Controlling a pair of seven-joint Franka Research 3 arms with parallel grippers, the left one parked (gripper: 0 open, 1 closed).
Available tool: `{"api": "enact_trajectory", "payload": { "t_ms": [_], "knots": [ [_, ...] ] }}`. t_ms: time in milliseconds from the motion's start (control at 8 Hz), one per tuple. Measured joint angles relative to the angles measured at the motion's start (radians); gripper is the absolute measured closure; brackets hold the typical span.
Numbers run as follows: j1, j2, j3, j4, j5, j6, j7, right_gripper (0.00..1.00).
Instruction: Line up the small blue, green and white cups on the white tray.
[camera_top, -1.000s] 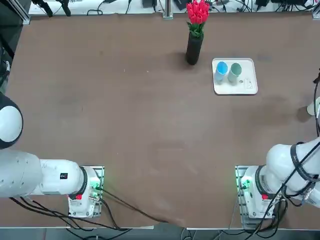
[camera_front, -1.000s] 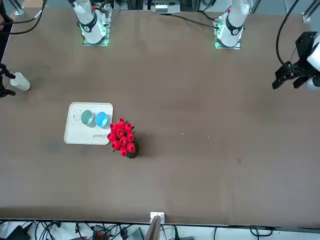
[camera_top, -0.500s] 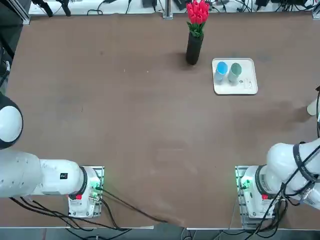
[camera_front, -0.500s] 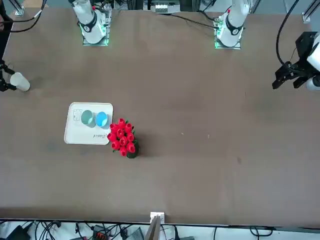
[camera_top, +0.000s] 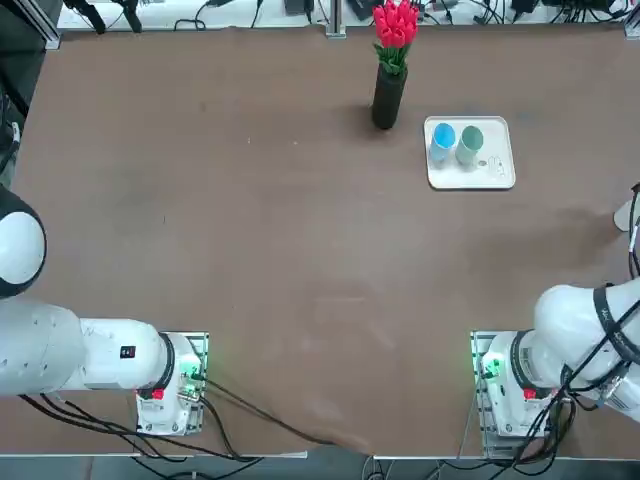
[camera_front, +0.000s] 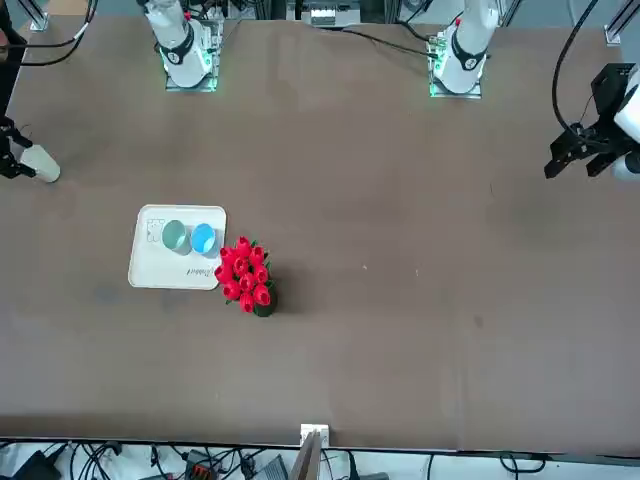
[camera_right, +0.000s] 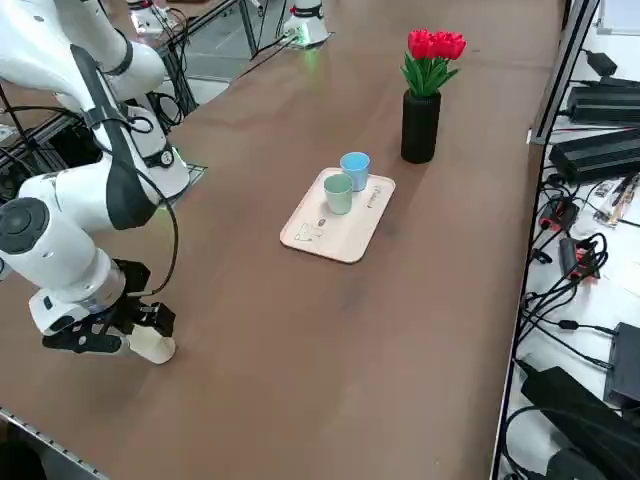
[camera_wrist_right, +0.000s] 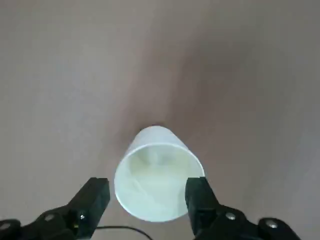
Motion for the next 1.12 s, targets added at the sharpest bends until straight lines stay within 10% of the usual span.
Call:
{"api": "enact_trajectory", "payload": {
  "t_ms": [875, 1125],
  "knots": [
    [0.002, 0.015, 0.013, -0.025, 0.020, 0.045, 0.000, 0.54],
    [0.003, 0.019, 0.015, -0.025, 0.032, 0.047, 0.000, 0.95]
  ]
}}
